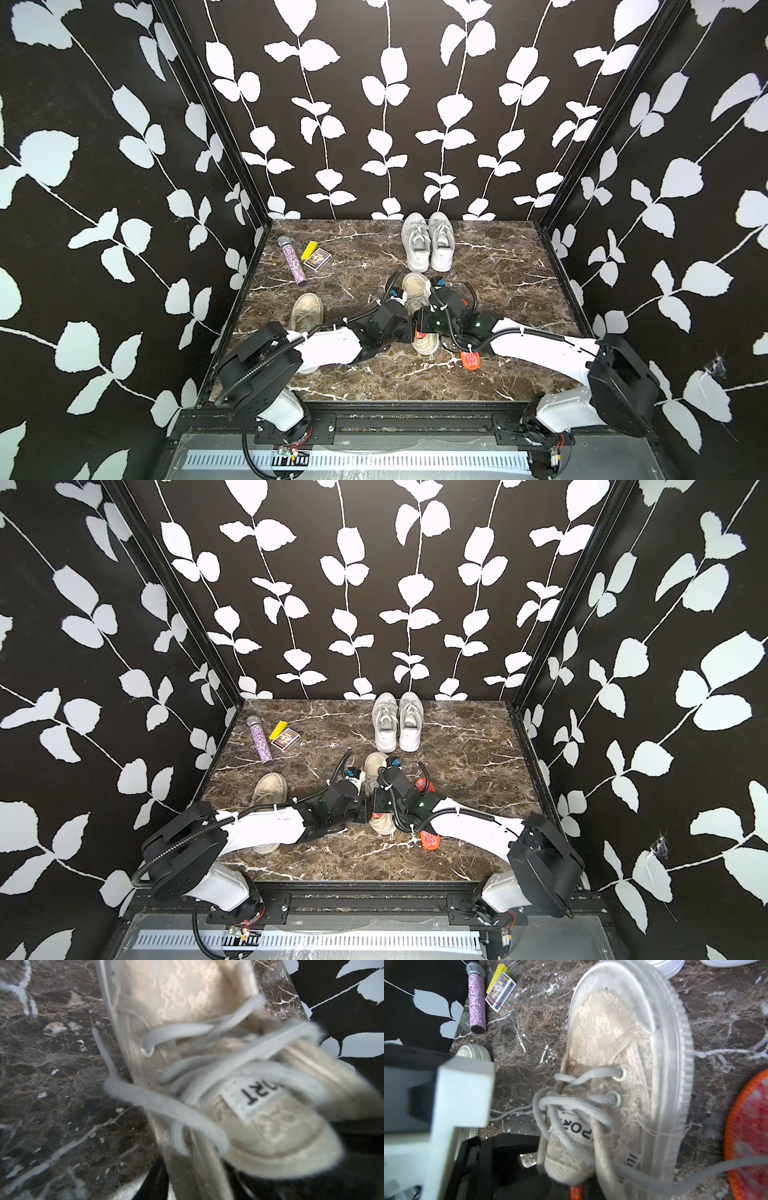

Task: Remove the insole from the shoe
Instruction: Pick up the shoe from the center of the board.

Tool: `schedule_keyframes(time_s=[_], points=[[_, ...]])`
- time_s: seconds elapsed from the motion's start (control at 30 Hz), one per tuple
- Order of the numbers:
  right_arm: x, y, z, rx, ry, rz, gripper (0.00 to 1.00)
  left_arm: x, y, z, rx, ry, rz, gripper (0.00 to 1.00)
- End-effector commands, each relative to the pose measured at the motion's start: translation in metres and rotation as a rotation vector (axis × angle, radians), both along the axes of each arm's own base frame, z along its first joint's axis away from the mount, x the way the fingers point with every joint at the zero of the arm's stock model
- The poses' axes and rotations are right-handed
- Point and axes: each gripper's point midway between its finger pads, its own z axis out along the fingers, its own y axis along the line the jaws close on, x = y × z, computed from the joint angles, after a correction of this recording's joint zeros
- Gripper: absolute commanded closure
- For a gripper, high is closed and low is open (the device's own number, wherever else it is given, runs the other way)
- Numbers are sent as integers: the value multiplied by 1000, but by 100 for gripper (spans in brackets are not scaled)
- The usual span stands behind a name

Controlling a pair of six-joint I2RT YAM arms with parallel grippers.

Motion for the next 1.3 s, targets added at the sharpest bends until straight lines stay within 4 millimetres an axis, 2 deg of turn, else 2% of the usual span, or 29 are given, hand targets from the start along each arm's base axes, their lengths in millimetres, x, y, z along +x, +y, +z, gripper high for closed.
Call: schedule_keyframes(time_s=[0.0,0.23,0.37,0.5,0.87,1.1,1.27], points=[[11,21,58,202,-128,7,100,5,8,-15,81,30,28,77],[6,27,61,244,-121,39,100,33,47,-24,169,18,186,100],[3,32,68,259,-132,64,100,42,53,-24,181,12,205,100],[0,31,81,283,-153,73,100,47,69,-27,286,6,244,100],[-2,1,105,261,-230,-3,100,52,97,-40,373,8,299,100],[-7,9,115,288,-244,58,100,54,110,-45,465,22,332,100],[-13,14,129,337,-274,101,100,51,133,-50,579,43,395,100]])
